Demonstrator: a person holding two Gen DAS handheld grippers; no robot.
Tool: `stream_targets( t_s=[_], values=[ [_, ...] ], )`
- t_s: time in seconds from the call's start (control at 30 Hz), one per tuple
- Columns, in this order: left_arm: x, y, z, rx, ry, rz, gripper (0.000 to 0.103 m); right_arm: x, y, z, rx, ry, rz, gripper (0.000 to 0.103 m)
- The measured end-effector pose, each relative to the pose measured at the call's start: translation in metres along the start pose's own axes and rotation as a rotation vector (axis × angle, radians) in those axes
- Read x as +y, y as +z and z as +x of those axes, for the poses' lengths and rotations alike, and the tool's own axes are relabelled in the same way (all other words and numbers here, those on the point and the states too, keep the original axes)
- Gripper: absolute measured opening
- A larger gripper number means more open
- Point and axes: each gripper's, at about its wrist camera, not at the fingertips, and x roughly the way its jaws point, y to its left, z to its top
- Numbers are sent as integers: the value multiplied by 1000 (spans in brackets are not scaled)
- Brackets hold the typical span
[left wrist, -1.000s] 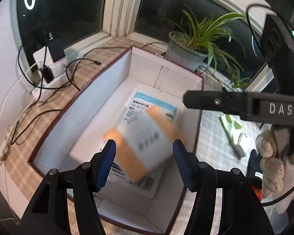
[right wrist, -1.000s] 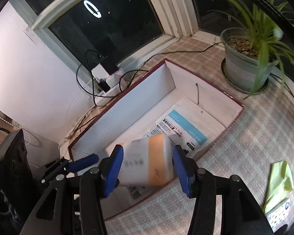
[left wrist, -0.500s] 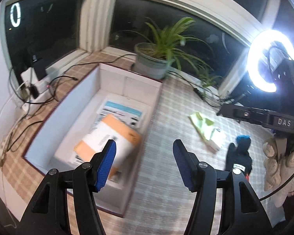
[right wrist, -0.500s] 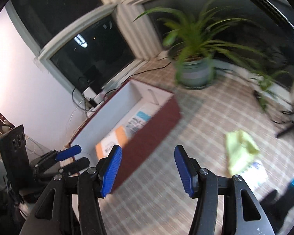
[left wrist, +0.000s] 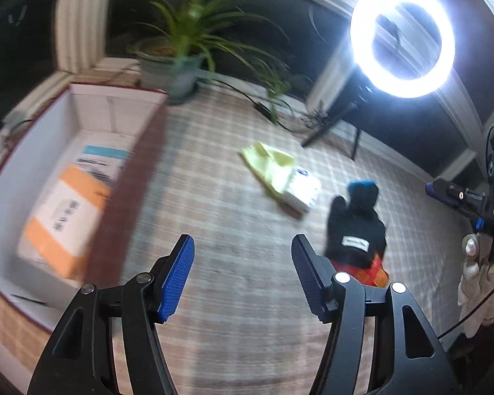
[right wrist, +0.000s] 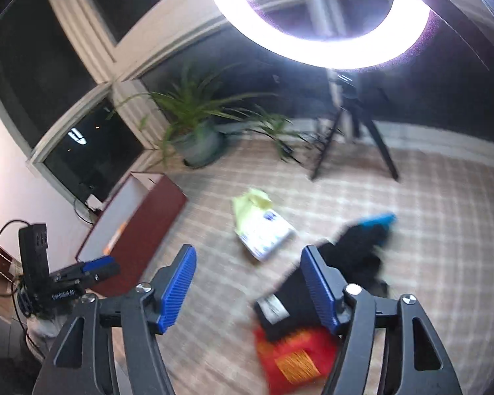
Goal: Organize soft objects
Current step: 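Move the right tool down to the red packet under the black glove, then close the right gripper on the red packet's edge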
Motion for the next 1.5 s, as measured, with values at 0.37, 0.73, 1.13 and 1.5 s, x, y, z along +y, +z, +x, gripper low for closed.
stream_targets(
  t_s=[0.37, 0.73, 1.13, 1.5],
  values=[
    [-50, -25, 45, 140, -109, 94, 61, -72, -78, 27, 180, 57, 243, 64],
    [-83, -57, 82, 292, -246, 109, 61, -77, -77, 67, 266, 111, 235, 65],
    [-128, -86, 120, 419, -320, 168, 61, -71, -75, 98, 316, 31, 156, 65],
    [-125, -92, 123, 433, -317, 192, 61, -56, -96, 101, 380, 83, 171, 66]
  ],
)
